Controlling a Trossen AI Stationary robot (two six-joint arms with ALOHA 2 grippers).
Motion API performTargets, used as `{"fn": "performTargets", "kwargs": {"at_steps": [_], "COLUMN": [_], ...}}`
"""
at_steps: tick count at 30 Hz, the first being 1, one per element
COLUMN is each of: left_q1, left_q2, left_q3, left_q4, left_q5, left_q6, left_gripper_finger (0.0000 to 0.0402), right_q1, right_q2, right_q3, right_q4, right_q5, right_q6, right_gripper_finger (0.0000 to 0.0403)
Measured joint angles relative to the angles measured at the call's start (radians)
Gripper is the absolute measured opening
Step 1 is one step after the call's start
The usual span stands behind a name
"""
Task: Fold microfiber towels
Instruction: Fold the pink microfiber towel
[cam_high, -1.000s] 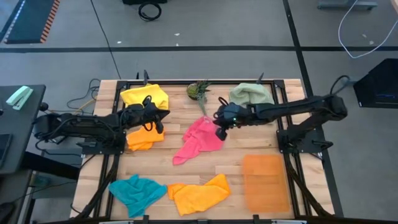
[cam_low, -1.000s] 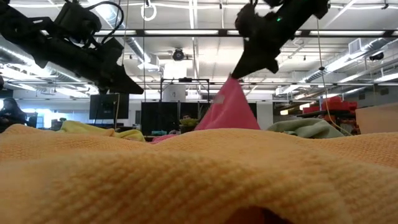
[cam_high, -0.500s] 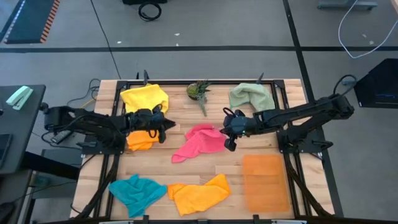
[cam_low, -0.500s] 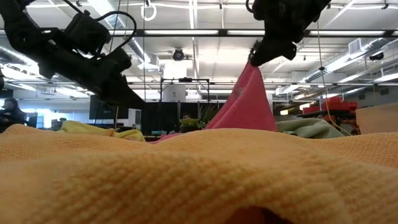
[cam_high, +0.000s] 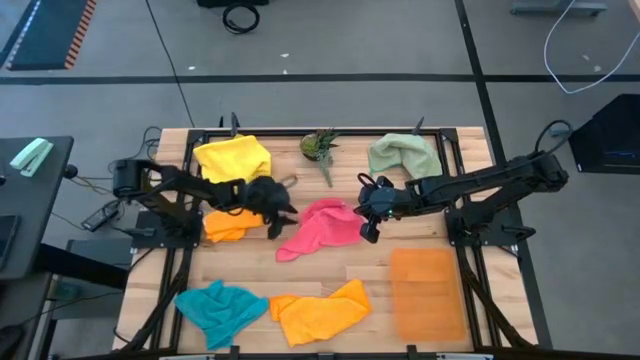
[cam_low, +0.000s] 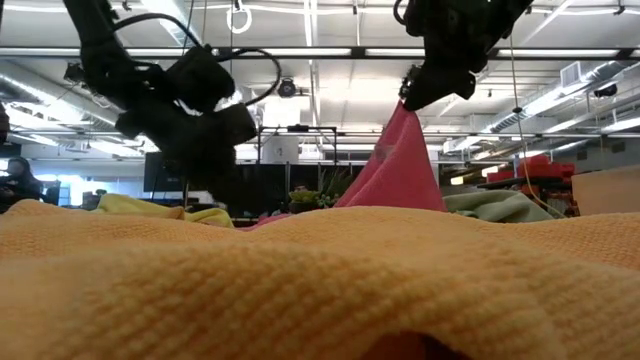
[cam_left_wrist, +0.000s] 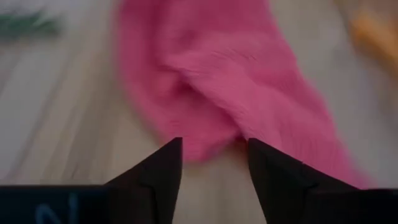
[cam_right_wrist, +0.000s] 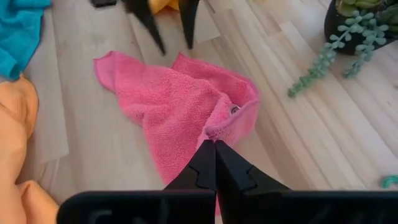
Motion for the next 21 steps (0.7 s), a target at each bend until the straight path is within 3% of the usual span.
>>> {"fn": "performTargets", "kwargs": {"at_steps": [7,21], "left_q1": [-0.055,-0.056], "left_q2": [0.028,0.028], "left_q3": [0.044,0.053], "left_q4": [-0.037,-0.071], "left_q5": [-0.078,-0.118], "left_q6": [0.435,0.535], "left_gripper_finger": [0.0198,0.0158], "right_q1": [0.000,0.000], "right_q2": [0.000,0.000], "right_q3": [-0.003,-0.033], "right_q4": [-0.001,0.002], "right_q5": [-0.001,-0.001], "right_q6": [-0.006,0.012], "right_gripper_finger": [0.0003,0.0003]}}
